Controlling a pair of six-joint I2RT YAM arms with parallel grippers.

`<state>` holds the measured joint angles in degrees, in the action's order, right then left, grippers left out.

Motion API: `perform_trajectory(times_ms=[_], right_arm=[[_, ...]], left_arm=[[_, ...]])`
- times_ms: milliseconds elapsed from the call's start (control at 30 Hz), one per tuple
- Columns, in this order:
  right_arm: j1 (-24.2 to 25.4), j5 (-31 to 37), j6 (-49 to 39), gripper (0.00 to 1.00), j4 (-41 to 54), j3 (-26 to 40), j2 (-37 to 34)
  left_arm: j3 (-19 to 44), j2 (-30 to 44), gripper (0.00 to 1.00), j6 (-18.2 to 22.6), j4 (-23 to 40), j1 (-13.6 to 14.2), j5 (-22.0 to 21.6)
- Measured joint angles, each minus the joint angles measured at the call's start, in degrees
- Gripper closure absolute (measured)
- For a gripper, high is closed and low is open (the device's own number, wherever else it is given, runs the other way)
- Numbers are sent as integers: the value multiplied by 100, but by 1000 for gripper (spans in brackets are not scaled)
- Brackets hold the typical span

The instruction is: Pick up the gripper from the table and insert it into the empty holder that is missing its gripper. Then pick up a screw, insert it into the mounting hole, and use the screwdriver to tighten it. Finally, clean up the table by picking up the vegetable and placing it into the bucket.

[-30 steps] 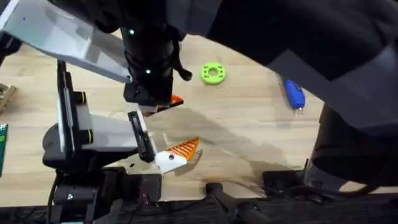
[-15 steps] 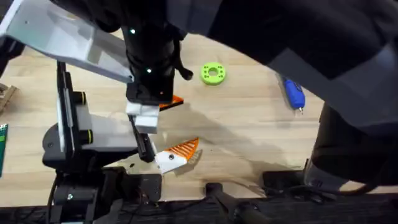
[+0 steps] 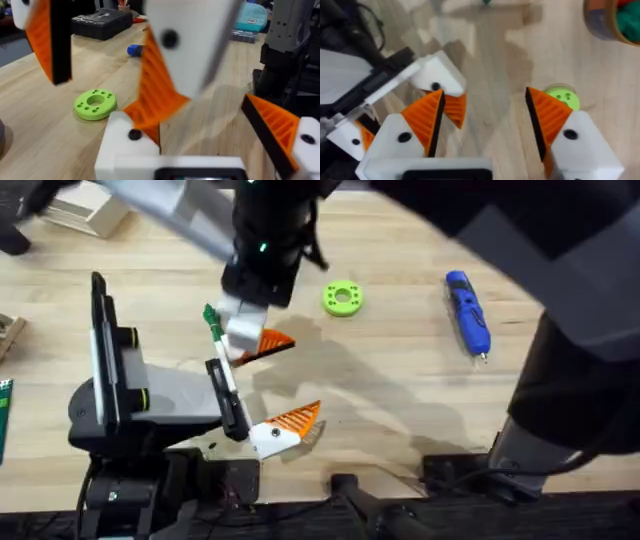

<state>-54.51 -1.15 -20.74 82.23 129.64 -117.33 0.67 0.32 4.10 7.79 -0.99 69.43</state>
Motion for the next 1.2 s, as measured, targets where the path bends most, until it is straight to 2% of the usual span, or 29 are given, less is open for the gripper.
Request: perform_trajectory(times_ms=[300,500,700,733,767,1200], right_arm=[[695,0,202,80,-166,0,491],[1270,-3,759,79,-311,-215,652],[1685,-19,1229,79,-1158,-1761,1340],[2016,-22,1487,78,-1417,-2528,1856],[2157,-22,1574,77,-1458,-2749,2040],[4102,-20,2313,79,-1456,-4546,3921]], left_arm=[[0,-2,15,2,-2,0,0],[0,-1,15,1,-1,0,0],[0,-1,15,2,-1,0,0],[0,0,15,1,-1,0,0],[0,-2,15,2,0,0,0],[0,0,15,2,0,0,0]])
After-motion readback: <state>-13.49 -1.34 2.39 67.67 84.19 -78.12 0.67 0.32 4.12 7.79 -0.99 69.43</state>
